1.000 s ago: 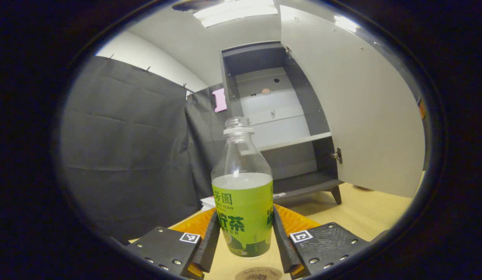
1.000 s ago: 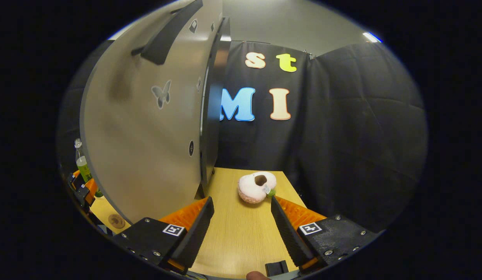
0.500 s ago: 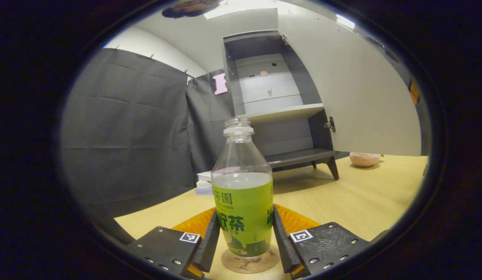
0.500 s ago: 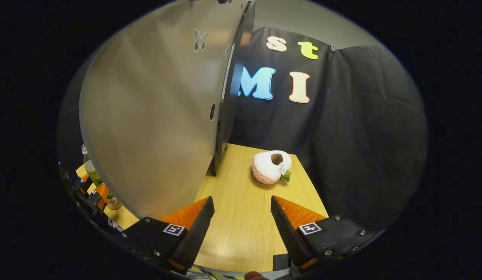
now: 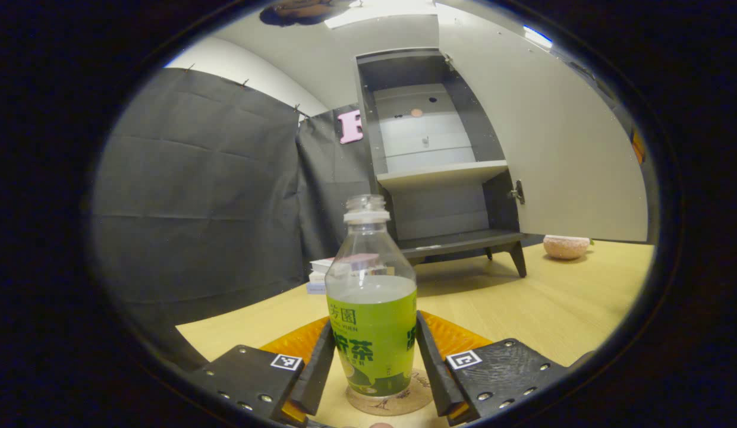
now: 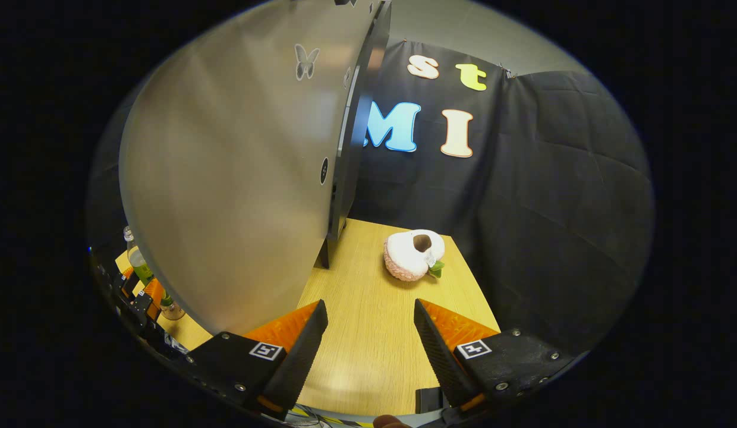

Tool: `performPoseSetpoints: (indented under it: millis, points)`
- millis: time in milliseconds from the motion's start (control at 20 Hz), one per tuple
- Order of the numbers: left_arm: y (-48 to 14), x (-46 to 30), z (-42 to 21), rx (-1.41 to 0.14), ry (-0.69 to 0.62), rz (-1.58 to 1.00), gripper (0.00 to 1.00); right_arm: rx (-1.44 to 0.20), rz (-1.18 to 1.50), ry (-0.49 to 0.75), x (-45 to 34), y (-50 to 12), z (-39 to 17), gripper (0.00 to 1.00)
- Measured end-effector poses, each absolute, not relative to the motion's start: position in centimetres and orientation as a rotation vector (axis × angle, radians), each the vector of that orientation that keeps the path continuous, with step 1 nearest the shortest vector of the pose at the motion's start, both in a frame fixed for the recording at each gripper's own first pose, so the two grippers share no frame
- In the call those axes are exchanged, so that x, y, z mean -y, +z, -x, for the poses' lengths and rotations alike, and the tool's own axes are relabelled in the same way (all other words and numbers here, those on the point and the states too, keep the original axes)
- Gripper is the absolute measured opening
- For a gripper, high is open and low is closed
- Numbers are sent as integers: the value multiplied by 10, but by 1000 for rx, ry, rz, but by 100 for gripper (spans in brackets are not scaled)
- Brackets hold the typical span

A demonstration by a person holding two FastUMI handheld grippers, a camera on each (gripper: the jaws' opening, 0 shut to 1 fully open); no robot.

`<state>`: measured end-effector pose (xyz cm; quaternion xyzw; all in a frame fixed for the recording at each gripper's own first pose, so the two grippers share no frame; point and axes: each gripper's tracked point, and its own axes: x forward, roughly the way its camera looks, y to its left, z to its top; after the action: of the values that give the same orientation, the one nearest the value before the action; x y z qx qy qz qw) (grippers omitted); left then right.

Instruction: Open the cabinet door with the right hand, grasp the bottle in the cabinet with the left hand and place it on the coaster, then close the cabinet door with the right hand.

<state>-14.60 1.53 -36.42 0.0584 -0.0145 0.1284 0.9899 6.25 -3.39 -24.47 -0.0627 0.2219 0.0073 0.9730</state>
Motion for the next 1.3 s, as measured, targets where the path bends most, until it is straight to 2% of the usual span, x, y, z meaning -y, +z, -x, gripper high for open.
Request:
performPoseSetpoints:
  millis: [150, 200, 250, 450, 850, 900, 1000, 1300]
  points:
    - [-354, -18, 153, 53, 280, -101, 77, -453, 136, 28, 31, -245, -63, 91]
    - [-351, -19, 154, 62, 280, -96, 86, -452, 141, 36, 29, -246, -63, 91]
    - [-346, -19, 155, 68, 278, -94, 89, -444, 150, 38, 28, -242, -63, 92]
    - [-312, -23, 150, 111, 258, -118, 89, -428, 152, 19, 30, -237, -54, 96]
    - [-210, -30, 139, 176, 226, -119, 89, -395, 88, -53, 56, -217, -40, 96]
    - [-194, -29, 138, 181, 221, -120, 95, -383, 75, -62, 59, -213, -39, 96]
    - [-166, -20, 132, 172, 186, -118, 89, -349, 38, -75, 62, -196, -41, 96]
    - [-90, 28, 111, 99, -6, -39, 89, -209, 10, -127, 80, -123, -51, 96]
